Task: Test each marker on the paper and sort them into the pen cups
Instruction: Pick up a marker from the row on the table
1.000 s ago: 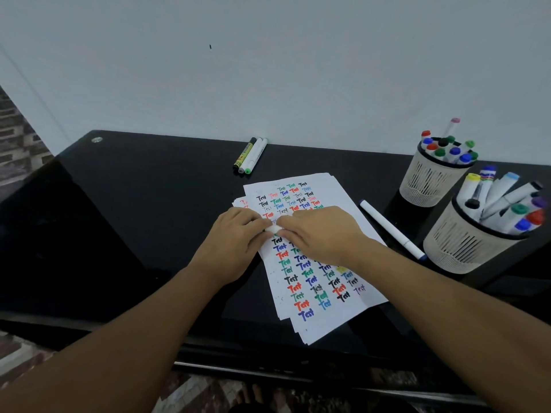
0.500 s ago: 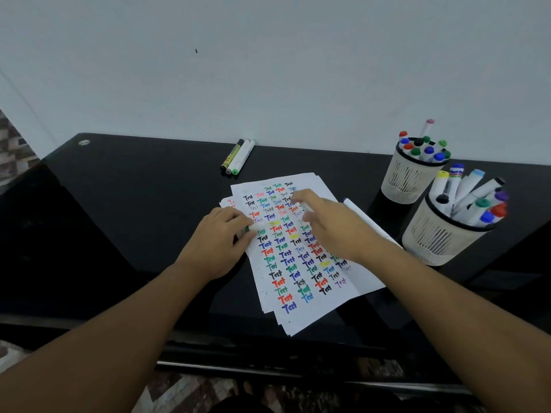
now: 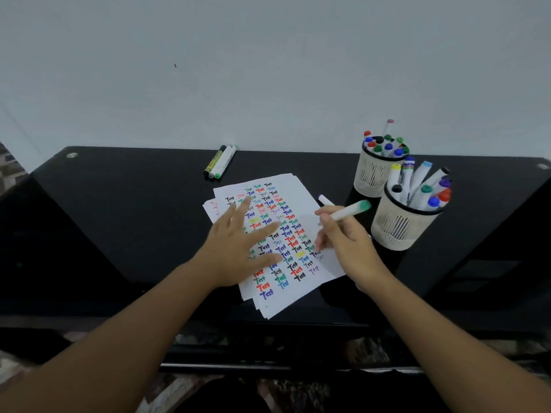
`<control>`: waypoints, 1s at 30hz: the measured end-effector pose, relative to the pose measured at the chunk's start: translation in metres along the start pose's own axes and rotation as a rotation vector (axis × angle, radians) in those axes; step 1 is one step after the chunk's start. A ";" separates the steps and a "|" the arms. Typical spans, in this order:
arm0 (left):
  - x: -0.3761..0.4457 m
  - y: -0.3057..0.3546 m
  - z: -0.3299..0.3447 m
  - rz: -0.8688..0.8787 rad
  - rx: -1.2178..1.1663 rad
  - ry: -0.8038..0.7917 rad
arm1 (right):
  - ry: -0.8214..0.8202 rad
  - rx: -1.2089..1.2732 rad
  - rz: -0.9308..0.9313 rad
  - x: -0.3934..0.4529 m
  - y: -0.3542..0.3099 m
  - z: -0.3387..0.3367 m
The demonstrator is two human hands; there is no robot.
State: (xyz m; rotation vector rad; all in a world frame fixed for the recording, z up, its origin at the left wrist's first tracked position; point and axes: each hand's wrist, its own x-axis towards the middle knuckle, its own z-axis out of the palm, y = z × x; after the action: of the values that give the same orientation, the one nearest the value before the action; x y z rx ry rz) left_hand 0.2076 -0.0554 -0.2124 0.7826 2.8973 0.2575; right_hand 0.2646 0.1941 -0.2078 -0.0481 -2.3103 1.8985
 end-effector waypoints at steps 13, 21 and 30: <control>-0.001 0.001 0.029 -0.124 -0.034 0.059 | 0.043 -0.171 0.028 -0.038 0.017 -0.023; 0.000 0.001 0.030 -0.126 -0.047 0.074 | -0.004 -0.274 0.031 -0.035 0.023 -0.022; 0.001 0.000 0.030 -0.125 -0.023 0.069 | -0.042 -0.328 0.039 -0.034 0.024 -0.023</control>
State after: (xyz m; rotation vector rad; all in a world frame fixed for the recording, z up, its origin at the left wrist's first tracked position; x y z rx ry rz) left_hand 0.2119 -0.0508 -0.2420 0.5978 2.9874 0.3103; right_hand 0.2997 0.2169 -0.2307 -0.0920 -2.6428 1.5295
